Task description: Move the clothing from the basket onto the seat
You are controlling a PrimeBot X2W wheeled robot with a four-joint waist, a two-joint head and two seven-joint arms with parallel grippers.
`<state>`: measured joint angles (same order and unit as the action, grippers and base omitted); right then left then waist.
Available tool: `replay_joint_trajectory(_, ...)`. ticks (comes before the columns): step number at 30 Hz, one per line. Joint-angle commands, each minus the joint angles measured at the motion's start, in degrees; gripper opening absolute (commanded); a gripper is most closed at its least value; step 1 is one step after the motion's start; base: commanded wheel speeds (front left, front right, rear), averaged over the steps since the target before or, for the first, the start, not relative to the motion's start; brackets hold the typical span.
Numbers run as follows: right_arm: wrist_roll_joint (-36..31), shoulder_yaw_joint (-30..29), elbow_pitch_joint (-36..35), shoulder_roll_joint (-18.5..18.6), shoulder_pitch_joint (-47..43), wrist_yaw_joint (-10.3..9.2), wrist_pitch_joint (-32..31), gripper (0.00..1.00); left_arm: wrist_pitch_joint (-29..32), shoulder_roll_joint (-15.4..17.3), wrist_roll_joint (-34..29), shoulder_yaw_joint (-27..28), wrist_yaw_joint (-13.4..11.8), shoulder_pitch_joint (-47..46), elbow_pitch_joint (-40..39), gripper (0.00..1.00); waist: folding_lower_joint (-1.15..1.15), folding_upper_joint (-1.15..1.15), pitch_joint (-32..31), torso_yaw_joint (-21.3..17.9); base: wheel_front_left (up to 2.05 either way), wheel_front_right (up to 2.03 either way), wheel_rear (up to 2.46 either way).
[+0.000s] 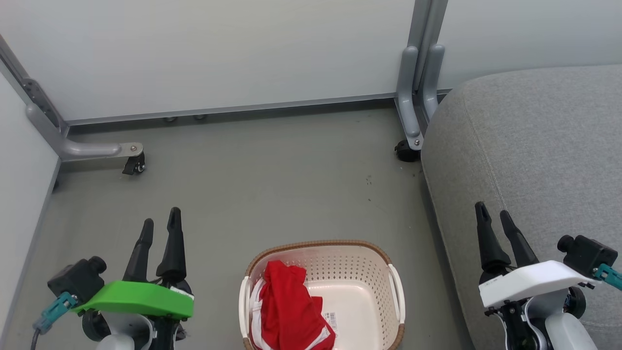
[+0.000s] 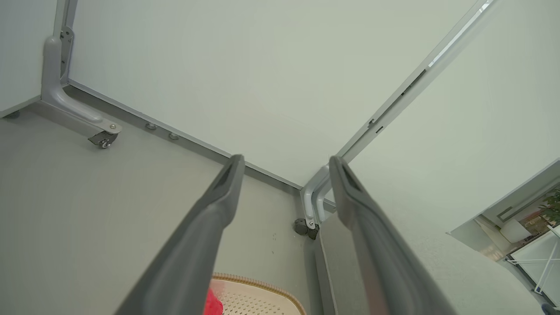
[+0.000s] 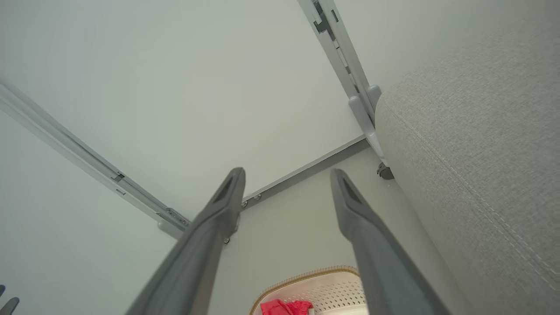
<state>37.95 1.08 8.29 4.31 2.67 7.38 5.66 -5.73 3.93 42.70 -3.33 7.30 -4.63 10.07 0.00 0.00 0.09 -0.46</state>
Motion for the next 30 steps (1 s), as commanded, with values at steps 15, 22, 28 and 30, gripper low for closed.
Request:
replay_joint_trajectory(15, -11.79, 1.87, 0.37, 0.17, -0.31, 0.15, 2.97, 1.0, -2.88, -0.23, -12.03, 0.14, 0.1, 0.43, 1.77, 1.0, 0.0, 0.0, 0.02, -0.2, 0.0, 0.0, 0.0)
replay_joint_trajectory(22, -15.82, 2.94, 0.71, 0.27, -0.35, 0.15, 3.97, 1.0, -3.87, -0.43, -16.25, 0.11, -0.02, 0.49, 2.71, 1.0, 0.0, 0.0, 0.11, -0.31, 0.0, 0.0, 0.0)
replay_joint_trajectory(28, -18.86, 3.79, 1.01, 0.37, -0.31, 0.15, 4.8, 1.0, -4.7, -0.64, -19.24, 0.27, -0.26, 0.63, 3.59, 1.0, 0.0, 0.0, 0.17, -0.49, 0.0, 0.0, 0.0)
replay_joint_trajectory(30, -20.34, 4.14, 1.25, 0.4, -0.45, 0.15, 5.2, 1.0, -5.1, -0.7, -20.95, 0.12, -0.25, 0.72, 3.99, 1.0, 0.0, 0.0, 0.2, -0.53, 0.0, 0.0, 0.0)
